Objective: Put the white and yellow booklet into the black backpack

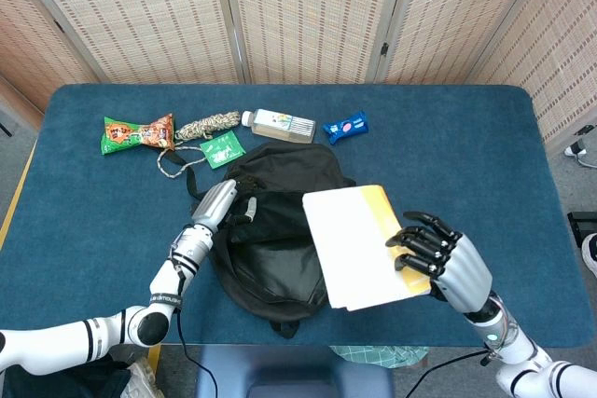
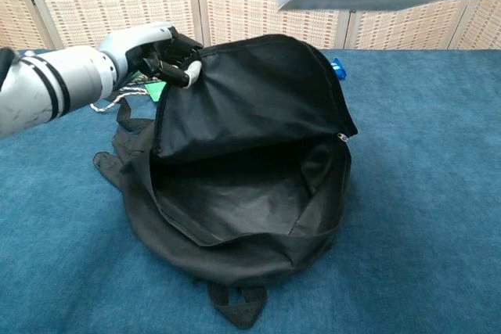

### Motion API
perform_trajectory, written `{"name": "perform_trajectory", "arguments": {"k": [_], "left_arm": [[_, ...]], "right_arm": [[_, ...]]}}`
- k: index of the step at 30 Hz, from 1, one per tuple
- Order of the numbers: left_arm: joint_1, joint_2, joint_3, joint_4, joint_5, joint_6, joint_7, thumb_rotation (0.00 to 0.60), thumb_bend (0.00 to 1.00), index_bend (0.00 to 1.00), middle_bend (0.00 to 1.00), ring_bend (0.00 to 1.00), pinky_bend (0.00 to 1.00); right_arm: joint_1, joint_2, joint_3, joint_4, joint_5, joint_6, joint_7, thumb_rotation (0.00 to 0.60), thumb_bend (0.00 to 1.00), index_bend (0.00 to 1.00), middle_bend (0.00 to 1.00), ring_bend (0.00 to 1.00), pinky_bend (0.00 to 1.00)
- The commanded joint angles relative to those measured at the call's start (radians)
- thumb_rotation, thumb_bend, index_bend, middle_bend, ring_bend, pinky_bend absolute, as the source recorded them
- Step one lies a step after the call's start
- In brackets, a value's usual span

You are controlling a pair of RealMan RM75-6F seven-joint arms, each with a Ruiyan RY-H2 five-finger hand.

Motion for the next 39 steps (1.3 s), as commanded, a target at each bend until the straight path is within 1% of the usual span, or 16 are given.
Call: {"name": "perform_trajectory", "arguments": {"k": [1, 7, 11, 17, 24, 27, 33, 39], "left_arm": [[-0.045, -0.003, -0.041, 0.031, -0.092, -0.034, 0.026, 0.6, 0.72, 0.61, 0.35, 0.31, 0.1], [-0.089, -0.009, -0.055, 0.064, -0.182, -0.041, 0.066, 0.6, 0.72, 0.61, 0.35, 0.31, 0.1], [-0.103, -0.009, -0.059, 0.068, -0.216, -0.043, 0.072, 0.6, 0.72, 0.61, 0.35, 0.3, 0.1], [-0.11, -0.002, -0.06, 0.068, -0.245, -0.046, 0.065, 0.6, 0.72, 0.61, 0.35, 0.3, 0.1], [-0.111, 0.01, -0.061, 0.058, -0.262, -0.049, 0.052, 0.6, 0.72, 0.6, 0.35, 0.3, 0.09], [-0.111, 0.018, -0.058, 0.052, -0.266, -0.049, 0.048, 0.6, 0.72, 0.6, 0.35, 0.3, 0.09], [-0.106, 0.035, -0.053, 0.032, -0.264, -0.041, 0.043, 0.6, 0.72, 0.6, 0.35, 0.29, 0.09], [-0.103, 0.049, -0.048, 0.017, -0.263, -0.04, 0.038, 0.6, 0.72, 0.6, 0.35, 0.29, 0.09]], "right_arm": [[0.006, -0.02, -0.022, -0.025, -0.019, -0.023, 0.022, 0.6, 0.39, 0.85, 0.49, 0.44, 0.31], [0.019, -0.063, -0.06, -0.028, -0.038, -0.09, 0.051, 0.6, 0.39, 0.85, 0.49, 0.44, 0.32], [0.034, -0.107, -0.078, -0.011, -0.046, -0.138, 0.068, 0.6, 0.39, 0.85, 0.49, 0.44, 0.33], [0.065, -0.199, -0.094, 0.062, -0.051, -0.22, 0.076, 0.6, 0.39, 0.85, 0.49, 0.45, 0.34], [0.123, -0.315, -0.067, 0.206, -0.04, -0.296, 0.064, 0.6, 0.39, 0.85, 0.49, 0.45, 0.35], [0.151, -0.375, -0.056, 0.298, -0.033, -0.322, 0.056, 0.6, 0.39, 0.85, 0.49, 0.46, 0.35], [0.195, -0.463, -0.045, 0.468, -0.022, -0.348, 0.039, 0.6, 0.4, 0.85, 0.49, 0.46, 0.36], [0.218, -0.522, -0.042, 0.597, 0.008, -0.364, 0.02, 0.6, 0.41, 0.86, 0.49, 0.46, 0.36]]}}
